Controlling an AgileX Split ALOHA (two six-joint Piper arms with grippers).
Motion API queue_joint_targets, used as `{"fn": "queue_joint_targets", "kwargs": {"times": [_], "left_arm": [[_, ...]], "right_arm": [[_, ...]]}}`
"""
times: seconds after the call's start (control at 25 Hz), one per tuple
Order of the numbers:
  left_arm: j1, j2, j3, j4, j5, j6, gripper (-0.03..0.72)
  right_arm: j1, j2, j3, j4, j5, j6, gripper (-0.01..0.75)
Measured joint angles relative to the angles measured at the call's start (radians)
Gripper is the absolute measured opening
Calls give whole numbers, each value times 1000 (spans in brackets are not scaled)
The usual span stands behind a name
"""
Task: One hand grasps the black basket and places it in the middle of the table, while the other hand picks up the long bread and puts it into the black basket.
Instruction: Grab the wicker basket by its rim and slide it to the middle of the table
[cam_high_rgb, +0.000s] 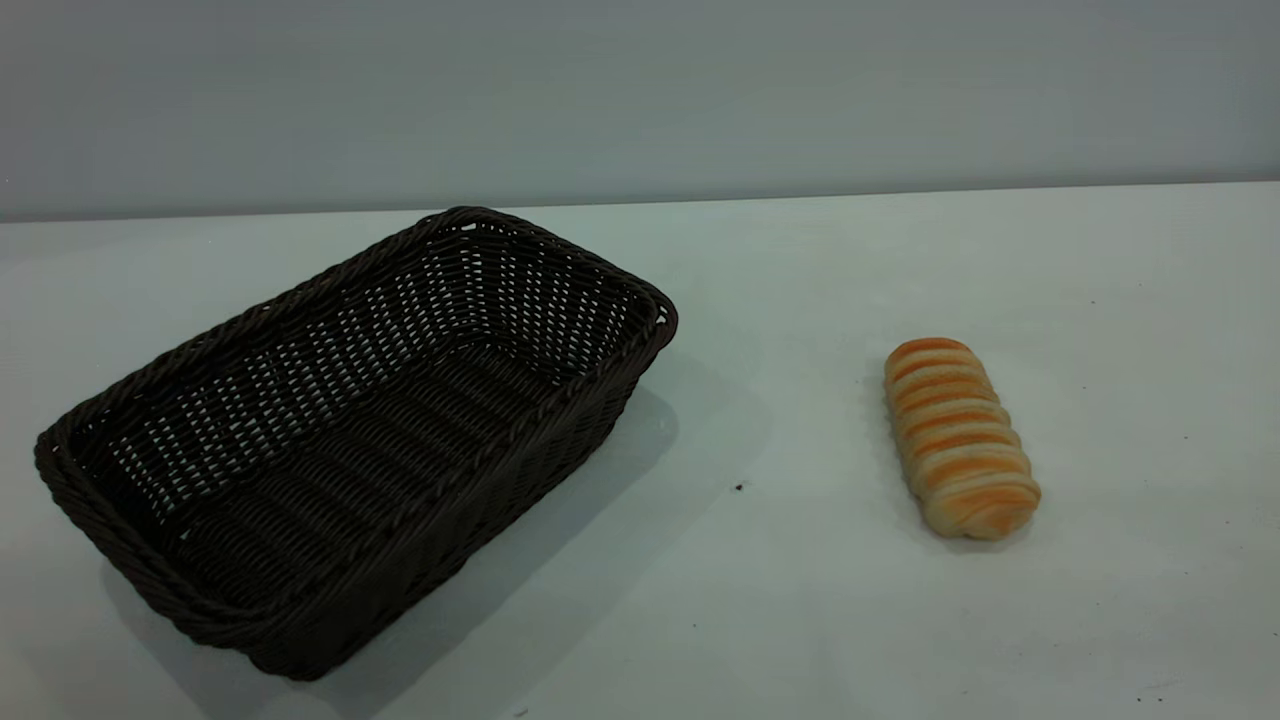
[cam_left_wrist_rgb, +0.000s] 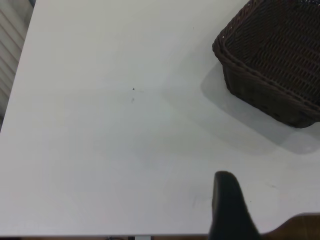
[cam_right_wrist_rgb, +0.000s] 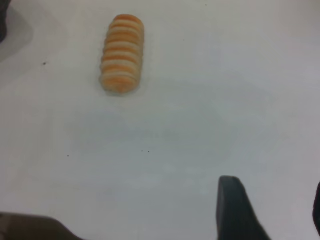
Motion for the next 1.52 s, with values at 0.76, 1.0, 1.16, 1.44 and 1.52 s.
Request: {"fn": "queue_joint_targets", "kwargs": {"times": [0.76,1.0,1.16,1.44,1.52], "left_arm": [[-37,0,0,0,0,-2,503],[-65,0,0,-4,0,-94,503],[-67,0,0,0,0,-197,503],[-67,0,-6,101,-76,-606,503],[-67,7,-2,106,-165,-707,503]], "right_arm": [[0,0,0,0,0,0,355],[0,0,0,20,0,11,355],[0,0,0,81,-17,46,355],[0,76,-1,56,-208,191,355],[0,135,-1,56,-313,214,355]]}}
